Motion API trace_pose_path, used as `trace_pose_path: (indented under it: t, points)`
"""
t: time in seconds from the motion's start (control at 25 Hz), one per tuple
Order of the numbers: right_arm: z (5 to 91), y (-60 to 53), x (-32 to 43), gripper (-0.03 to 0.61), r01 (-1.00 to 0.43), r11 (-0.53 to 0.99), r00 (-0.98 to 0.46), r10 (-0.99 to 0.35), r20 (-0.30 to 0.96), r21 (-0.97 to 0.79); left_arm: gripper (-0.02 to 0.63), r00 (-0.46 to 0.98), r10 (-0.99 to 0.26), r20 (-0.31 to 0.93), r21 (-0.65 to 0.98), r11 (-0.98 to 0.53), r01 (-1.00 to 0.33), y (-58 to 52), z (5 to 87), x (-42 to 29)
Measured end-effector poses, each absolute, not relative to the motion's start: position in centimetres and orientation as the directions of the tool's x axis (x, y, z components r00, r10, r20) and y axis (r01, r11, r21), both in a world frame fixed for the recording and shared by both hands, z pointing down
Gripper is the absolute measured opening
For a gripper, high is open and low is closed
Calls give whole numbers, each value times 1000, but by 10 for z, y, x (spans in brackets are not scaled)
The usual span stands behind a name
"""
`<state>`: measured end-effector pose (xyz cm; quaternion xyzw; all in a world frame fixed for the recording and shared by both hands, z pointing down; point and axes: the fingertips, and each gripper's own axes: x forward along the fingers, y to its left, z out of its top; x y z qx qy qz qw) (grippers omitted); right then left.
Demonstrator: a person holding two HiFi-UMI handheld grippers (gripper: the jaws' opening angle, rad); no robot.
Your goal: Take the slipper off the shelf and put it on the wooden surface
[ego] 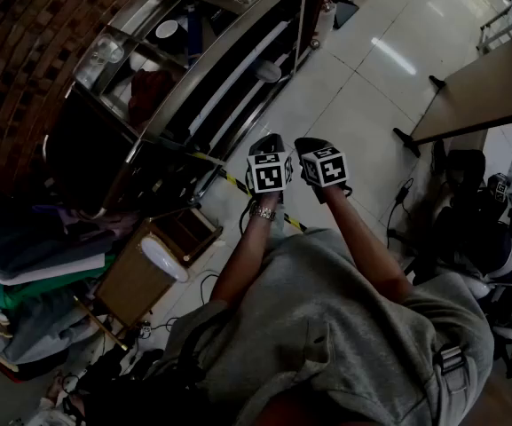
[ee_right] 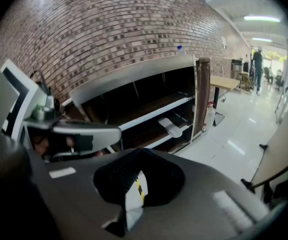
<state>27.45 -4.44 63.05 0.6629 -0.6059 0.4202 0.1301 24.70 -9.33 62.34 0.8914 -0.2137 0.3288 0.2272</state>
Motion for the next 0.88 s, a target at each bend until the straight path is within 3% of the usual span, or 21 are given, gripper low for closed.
trace_pose_path:
  t: [0.28, 0.64, 0.76, 0.88]
  points:
    - [619, -140, 368, 2, -859, -308, -58, -736, 674, -410, 3, 714, -153, 684, 305, -828, -470, -156, 633, 346]
    - [738, -169, 436, 3, -768, -357, -128, -729, 672, -532, 3, 664, -105, 740, 334, -800, -498, -180, 692, 375]
    - [825, -209, 459, 47, -693, -388, -160, -739, 654, -608, 3, 642, -133, 755, 280, -820, -499, -196, 725, 354]
    - [913, -254, 487, 141, -633, -421, -158, -751, 641, -650, 3, 629, -180, 756, 250, -809, -532, -215, 773, 329]
